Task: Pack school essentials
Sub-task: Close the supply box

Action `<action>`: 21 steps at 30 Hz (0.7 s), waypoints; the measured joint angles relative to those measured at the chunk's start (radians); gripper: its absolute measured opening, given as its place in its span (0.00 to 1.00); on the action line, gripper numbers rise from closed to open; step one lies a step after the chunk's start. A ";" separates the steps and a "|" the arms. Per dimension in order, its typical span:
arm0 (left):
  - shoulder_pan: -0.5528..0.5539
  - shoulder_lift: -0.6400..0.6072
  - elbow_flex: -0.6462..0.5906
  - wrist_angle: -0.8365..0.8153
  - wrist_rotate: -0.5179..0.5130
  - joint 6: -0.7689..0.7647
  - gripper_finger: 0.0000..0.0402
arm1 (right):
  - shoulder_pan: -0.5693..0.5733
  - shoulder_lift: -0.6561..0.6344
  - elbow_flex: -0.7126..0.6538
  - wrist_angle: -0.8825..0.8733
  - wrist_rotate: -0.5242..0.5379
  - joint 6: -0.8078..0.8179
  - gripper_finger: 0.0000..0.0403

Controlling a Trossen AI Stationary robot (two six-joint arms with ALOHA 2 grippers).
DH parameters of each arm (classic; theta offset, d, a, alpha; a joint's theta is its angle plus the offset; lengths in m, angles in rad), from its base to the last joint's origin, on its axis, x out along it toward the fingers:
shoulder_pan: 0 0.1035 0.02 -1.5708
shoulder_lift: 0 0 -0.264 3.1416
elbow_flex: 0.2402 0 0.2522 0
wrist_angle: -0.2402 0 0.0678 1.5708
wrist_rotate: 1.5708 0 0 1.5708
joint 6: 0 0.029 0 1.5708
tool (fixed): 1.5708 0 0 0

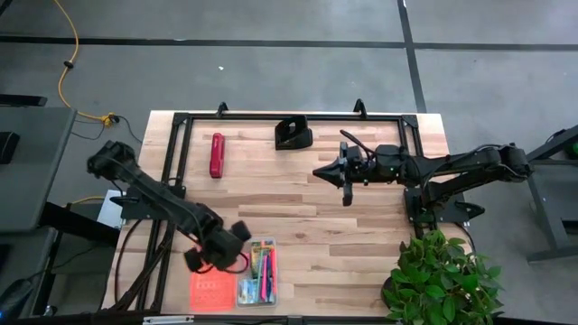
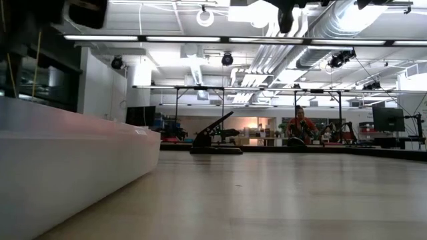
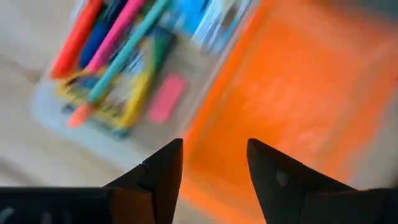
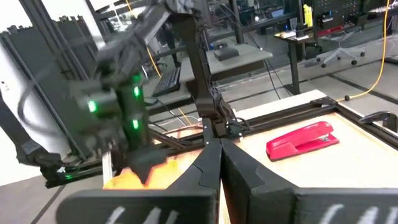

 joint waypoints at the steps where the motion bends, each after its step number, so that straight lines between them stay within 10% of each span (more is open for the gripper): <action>1: -0.007 -0.013 -0.001 0.007 0.038 -0.055 0.41 | 0.000 0.001 0.000 -0.010 0.000 -0.002 0.00; 21: -0.324 -0.066 -0.253 -0.009 0.083 -0.211 0.40 | 0.000 0.002 0.000 -0.038 0.000 -0.007 0.00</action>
